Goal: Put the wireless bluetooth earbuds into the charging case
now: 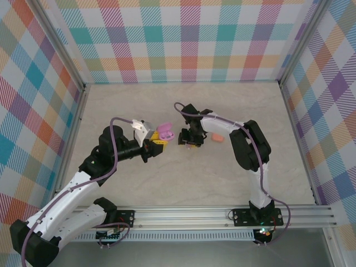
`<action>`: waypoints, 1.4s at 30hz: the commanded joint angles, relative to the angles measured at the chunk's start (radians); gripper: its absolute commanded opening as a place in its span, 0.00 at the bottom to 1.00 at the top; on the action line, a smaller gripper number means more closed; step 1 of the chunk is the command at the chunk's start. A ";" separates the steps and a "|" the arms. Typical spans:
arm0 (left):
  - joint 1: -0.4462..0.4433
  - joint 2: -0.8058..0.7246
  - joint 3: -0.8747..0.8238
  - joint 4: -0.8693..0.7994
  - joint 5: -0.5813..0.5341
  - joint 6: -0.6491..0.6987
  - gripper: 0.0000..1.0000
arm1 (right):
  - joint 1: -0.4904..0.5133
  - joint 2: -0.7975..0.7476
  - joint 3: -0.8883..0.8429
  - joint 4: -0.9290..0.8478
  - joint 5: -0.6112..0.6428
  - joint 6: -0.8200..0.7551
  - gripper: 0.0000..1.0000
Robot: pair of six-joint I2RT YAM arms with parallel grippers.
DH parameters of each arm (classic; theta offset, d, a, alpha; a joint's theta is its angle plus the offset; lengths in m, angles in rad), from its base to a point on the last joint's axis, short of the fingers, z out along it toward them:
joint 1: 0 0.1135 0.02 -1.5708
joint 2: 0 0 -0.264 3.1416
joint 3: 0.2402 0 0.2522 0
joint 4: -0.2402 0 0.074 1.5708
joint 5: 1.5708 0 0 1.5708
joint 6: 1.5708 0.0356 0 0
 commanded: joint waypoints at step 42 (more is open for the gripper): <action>-0.003 -0.028 0.001 0.007 0.011 0.013 0.13 | 0.084 0.069 0.067 -0.136 0.195 0.033 0.36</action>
